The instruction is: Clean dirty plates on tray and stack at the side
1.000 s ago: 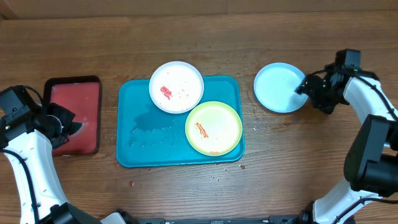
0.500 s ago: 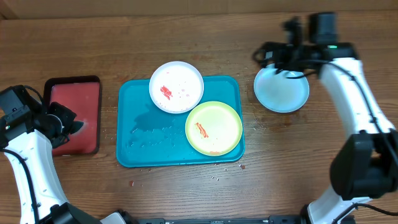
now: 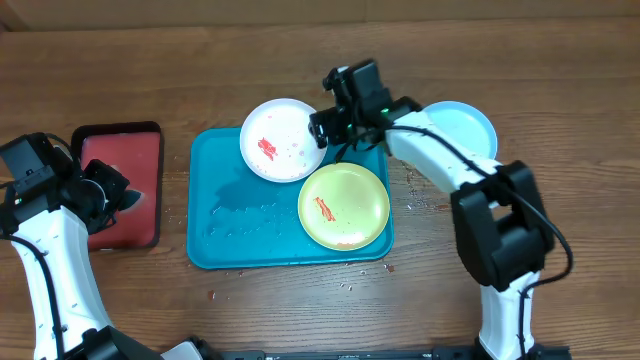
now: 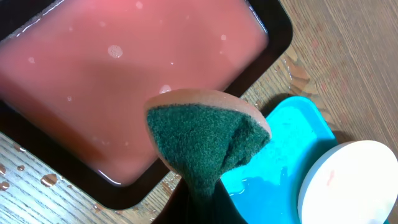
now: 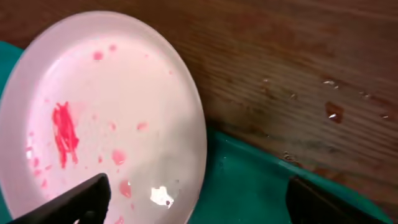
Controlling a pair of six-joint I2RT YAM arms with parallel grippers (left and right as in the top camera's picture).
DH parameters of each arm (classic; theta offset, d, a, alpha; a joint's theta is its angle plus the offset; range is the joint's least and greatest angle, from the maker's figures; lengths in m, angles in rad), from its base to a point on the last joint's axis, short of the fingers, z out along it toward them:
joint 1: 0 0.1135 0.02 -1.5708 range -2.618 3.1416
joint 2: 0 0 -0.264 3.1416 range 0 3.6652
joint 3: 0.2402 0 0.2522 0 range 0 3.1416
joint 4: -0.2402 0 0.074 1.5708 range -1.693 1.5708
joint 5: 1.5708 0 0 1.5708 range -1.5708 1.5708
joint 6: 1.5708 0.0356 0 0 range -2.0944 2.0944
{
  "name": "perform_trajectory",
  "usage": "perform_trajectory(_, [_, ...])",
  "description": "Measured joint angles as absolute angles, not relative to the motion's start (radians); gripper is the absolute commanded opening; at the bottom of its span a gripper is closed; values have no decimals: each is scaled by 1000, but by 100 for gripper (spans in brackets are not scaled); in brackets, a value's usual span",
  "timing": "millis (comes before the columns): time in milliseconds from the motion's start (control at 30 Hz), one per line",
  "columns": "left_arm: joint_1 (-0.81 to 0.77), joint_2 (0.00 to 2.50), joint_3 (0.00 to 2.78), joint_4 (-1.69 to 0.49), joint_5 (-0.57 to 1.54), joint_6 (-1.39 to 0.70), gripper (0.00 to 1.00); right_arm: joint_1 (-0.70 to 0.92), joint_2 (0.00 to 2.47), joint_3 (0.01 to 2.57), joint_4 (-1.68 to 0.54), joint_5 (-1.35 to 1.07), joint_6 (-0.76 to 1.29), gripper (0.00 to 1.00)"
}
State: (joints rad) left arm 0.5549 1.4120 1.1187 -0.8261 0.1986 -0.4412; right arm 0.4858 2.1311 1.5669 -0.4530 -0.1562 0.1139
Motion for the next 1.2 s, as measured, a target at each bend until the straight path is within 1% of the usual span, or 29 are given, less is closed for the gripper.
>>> perform_trajectory(33, [555,1412,1119,-826,199,-441,4,493,2139,1567,-449,-147,132,81])
perform_trajectory(100, [555,1412,1119,-825,199,-441,4,502,2147,1566,-442,-132,159,66])
perform_trajectory(133, [555,1412,1119,-825,199,-441,4,507,2148,1566,-438,-127,176,56])
perform_trajectory(200, [555,1412,1119,-822,199,-441,4,519,2148,1566,-436,-120,200,51])
perform_trajectory(533, [555,1412,1119,-816,199,-441,4,658,2148,1565,-506,-115,255,53])
perform_trajectory(667, [555,1412,1119,-815,199,-441,4,722,2148,1569,-574,-113,258,54])
perform_trajectory(700, [555,1412,1119,-815,199,-441,4,728,2148,1571,-583,-112,259,57])
perform_trajectory(733, [555,1412,1119,-816,199,-441,4,736,2148,1577,-597,-104,259,66])
perform_trajectory(800, [555,1412,1119,-815,199,-441,4,744,2148,1600,-606,-87,263,67])
perform_trajectory(967, [555,1412,1119,-815,199,-441,4,732,2148,1652,-537,-53,242,66])
perform_trajectory(1200, [555,1412,1119,-815,199,-441,4,713,2156,1662,-373,61,129,66])
